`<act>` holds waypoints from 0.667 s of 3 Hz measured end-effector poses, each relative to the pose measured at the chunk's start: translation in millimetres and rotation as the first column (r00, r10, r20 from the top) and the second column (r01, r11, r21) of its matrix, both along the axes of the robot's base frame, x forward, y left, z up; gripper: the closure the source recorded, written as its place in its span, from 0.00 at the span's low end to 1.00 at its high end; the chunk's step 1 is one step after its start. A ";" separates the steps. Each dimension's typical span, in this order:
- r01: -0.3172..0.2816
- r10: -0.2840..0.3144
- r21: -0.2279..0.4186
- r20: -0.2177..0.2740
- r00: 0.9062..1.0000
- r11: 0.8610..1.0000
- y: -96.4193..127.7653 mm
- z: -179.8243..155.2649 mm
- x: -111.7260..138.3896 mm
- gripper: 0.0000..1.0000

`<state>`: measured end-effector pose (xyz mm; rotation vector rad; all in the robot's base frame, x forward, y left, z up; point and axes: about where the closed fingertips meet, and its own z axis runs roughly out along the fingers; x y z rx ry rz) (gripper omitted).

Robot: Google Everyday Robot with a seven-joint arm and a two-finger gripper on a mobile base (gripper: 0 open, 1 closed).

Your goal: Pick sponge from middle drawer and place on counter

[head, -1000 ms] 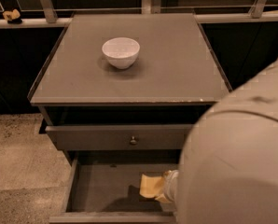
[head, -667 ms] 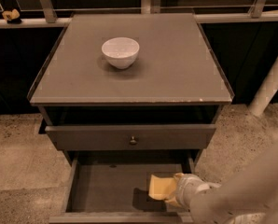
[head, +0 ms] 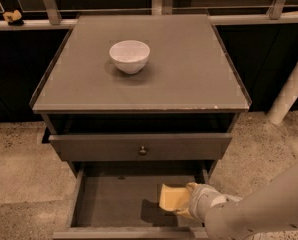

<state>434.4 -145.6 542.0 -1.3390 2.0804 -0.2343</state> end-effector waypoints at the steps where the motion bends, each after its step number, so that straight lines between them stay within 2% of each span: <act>1: -0.001 0.001 -0.024 0.014 1.000 1.000 -8.3 9.6 -3.4 1.00; 2: 0.033 -0.030 -0.036 0.065 0.997 0.999 -28.7 35.5 -11.1 1.00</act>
Offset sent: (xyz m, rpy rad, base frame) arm -0.0446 -0.0109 0.1643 -0.1478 -0.1822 0.0223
